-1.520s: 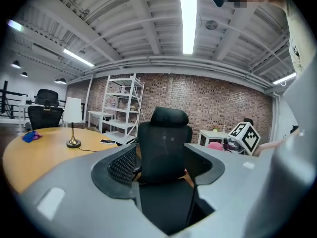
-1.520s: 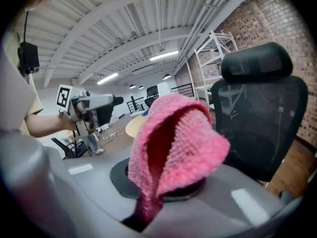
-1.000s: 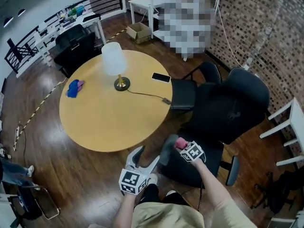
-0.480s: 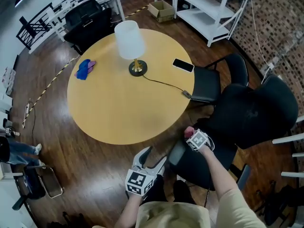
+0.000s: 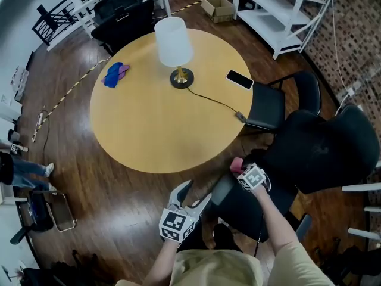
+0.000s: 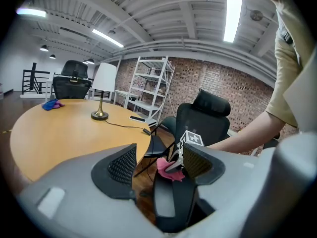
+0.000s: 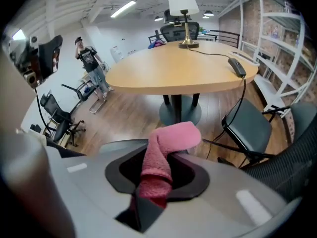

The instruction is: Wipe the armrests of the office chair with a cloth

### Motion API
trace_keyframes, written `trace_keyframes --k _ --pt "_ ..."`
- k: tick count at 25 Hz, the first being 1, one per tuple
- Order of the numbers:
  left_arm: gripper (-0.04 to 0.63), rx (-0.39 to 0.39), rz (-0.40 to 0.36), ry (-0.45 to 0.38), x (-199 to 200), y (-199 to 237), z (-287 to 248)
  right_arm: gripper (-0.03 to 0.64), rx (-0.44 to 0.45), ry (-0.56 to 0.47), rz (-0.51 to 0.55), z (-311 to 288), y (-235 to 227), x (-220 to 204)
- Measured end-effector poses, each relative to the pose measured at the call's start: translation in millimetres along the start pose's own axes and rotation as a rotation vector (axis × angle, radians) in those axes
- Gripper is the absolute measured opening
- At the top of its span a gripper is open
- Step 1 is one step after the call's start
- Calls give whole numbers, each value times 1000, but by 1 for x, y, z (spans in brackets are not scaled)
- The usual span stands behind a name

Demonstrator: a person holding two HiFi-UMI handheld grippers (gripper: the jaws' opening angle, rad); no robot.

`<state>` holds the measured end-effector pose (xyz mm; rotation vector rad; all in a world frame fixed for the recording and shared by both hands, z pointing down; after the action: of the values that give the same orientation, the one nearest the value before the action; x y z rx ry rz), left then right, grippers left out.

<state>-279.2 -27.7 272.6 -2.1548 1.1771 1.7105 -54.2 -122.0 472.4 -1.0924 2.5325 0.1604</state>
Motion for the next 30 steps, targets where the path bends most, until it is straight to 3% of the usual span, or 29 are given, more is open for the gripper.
trace_keyframes --k 6,17,20,24,27,30 --pt "282 22 13 -2 -4 2 4 74 -7 -61 35 -21 31 -6" --pt "282 71 38 -25 -8 7 22 67 308 -96 76 -31 176 -44" --pt "282 72 38 -30 -7 5 26 66 261 -202 -32 -12 143 -36" --pt "282 85 27 -38 -5 10 31 64 31 -334 -197 16 27 -9" --pt "282 100 38 -37 -8 12 35 65 -74 -307 -195 12 -29 14" --pt "282 95 39 -26 -12 9 35 65 -82 -205 -145 -11 -40 17"
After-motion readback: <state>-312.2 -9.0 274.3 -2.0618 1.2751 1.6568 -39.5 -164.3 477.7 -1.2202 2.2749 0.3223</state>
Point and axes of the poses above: the fingertips, and each gripper's own axes: z backward along the fingers, y to its left, x out of its top, the point moved 7 cm from there along z, backward along the fingers, and after that the axes turned 10 degrees about -x, right-handed, at the moved point
